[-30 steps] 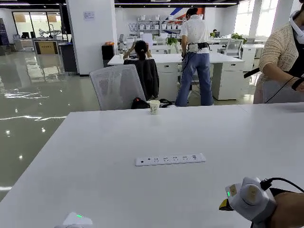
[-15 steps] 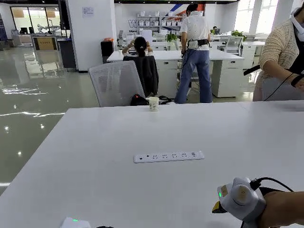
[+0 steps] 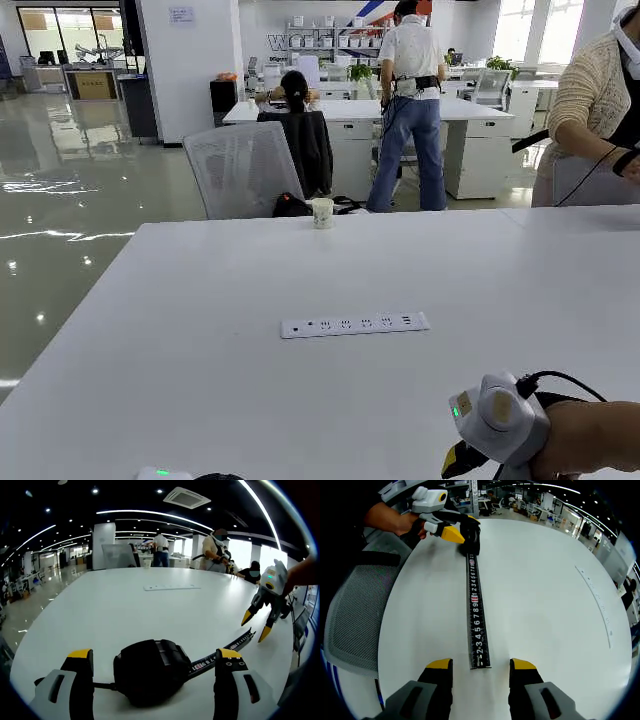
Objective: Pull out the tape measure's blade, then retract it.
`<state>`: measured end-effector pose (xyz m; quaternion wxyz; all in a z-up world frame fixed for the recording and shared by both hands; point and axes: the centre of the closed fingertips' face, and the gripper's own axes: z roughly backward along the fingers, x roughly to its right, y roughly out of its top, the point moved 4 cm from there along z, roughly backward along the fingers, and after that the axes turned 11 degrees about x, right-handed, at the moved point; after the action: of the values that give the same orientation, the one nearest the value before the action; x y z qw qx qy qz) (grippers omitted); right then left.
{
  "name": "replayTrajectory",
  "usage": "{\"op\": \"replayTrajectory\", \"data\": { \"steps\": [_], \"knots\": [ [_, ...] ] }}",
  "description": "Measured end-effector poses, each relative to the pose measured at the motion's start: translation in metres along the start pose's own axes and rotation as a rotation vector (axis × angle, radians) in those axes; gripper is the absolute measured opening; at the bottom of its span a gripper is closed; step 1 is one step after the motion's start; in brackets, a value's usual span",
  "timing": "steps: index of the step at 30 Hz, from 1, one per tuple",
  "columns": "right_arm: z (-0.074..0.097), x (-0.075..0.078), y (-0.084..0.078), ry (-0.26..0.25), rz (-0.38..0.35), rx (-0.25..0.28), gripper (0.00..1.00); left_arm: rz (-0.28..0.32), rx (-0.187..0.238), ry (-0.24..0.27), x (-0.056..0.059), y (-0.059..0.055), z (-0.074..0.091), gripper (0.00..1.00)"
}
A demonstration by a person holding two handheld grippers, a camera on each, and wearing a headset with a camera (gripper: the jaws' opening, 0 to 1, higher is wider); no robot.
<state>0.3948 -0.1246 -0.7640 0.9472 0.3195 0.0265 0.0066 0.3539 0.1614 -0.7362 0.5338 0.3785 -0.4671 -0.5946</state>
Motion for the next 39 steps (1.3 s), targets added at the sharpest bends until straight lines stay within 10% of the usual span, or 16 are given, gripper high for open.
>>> {"op": "replayTrajectory", "data": {
  "steps": [16, 27, 39],
  "knots": [
    [-0.004, -0.002, -0.004, 0.025, 0.044, -0.043, 0.15, -0.009, 0.029, 0.004, -0.001, 0.002, -0.002, 0.99],
    [-0.007, -0.003, -0.003, 0.044, 0.140, -0.117, 0.12, 0.008, 0.017, 0.028, -0.005, -0.002, -0.002, 0.99],
    [-0.008, -0.001, -0.004, 0.021, 0.085, -0.129, 0.12, 0.075, -0.032, 0.045, -0.005, -0.017, -0.005, 0.72]
  ]
}}
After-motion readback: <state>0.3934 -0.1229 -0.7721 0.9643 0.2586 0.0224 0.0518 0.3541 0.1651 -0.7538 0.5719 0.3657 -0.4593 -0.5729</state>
